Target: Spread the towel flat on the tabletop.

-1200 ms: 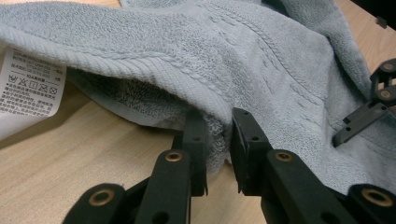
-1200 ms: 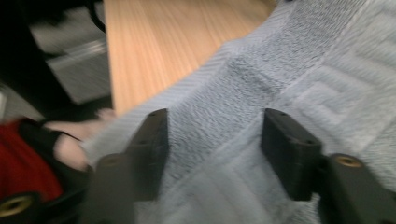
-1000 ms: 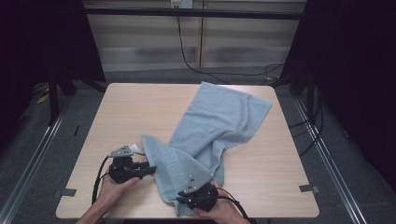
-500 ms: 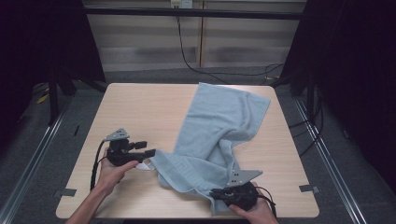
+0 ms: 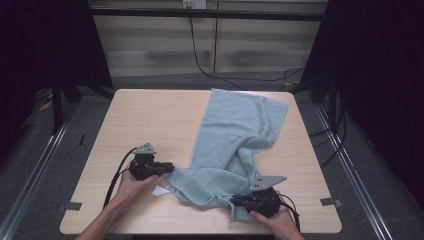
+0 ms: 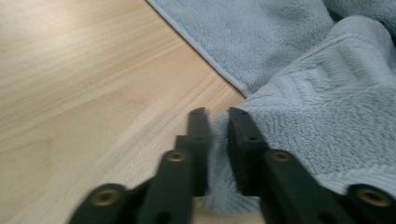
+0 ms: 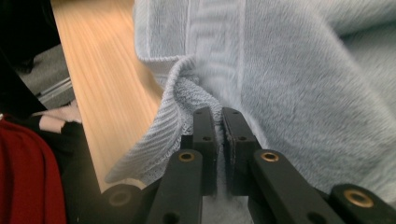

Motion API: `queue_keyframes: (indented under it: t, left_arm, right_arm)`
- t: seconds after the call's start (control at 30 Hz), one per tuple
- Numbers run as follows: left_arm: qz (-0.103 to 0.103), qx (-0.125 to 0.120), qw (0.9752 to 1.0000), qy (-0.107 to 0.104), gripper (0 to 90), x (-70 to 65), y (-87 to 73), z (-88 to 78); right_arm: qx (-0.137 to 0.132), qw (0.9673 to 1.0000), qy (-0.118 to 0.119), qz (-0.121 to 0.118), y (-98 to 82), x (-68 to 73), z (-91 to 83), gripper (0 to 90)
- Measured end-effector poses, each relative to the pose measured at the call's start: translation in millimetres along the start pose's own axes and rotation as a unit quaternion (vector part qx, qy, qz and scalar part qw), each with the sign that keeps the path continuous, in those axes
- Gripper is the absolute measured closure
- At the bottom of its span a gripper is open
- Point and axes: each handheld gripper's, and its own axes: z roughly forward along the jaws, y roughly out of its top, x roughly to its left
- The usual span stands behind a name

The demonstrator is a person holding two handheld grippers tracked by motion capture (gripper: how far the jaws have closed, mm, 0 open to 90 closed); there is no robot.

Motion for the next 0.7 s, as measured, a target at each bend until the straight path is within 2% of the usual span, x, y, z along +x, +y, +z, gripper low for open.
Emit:
queue_keyframes:
  t: [0.17,0.23,0.3,0.37,0.43,0.6,0.63,0.67,0.7]
  left_arm:
    - [-0.002,-0.048,0.9987,-0.018,86.6,-7.9,2.5,-37.0]
    - [-0.002,-0.054,0.9983,-0.020,86.4,-7.9,3.2,-38.7]
    - [-0.005,-0.049,0.9986,-0.020,86.7,-8.8,3.3,-35.0]
    - [0.000,-0.050,0.9984,-0.027,87.0,-14.1,4.7,-36.3]
    - [0.001,-0.062,0.9973,-0.039,87.1,-20.0,7.3,-44.5]
    - [0.020,-0.088,0.9940,-0.061,87.1,-46.7,8.5,-71.9]
    - [0.021,-0.087,0.9937,-0.068,87.1,-53.8,5.0,-75.6]
    - [0.021,-0.087,0.9937,-0.068,87.1,-53.8,5.0,-75.6]
    - [0.031,-0.073,0.9941,-0.073,87.1,-67.1,-6.8,-79.8]
  right_arm:
    - [-0.027,0.9996,-0.009,0.007,4.4,-1.4,-16.7,85.4]
    - [-0.038,0.9992,-0.009,0.010,5.1,-2.6,-21.8,85.4]
    - [-0.038,0.9991,-0.013,0.011,4.8,-2.8,-23.4,85.4]
    - [-0.037,0.9991,-0.017,0.011,3.6,-2.1,-25.3,85.4]
    - [-0.041,0.9990,-0.016,0.009,3.4,-0.2,-29.8,85.4]
    - [-0.057,0.9982,-0.016,-0.005,7.9,13.7,-48.4,85.4]
    - [-0.058,0.9982,-0.016,-0.009,7.2,17.8,-52.1,85.4]
    - [-0.058,0.9982,-0.016,-0.009,7.2,17.8,-52.1,85.4]
    - [-0.059,0.9981,-0.013,-0.012,2.2,26.2,-58.3,85.2]
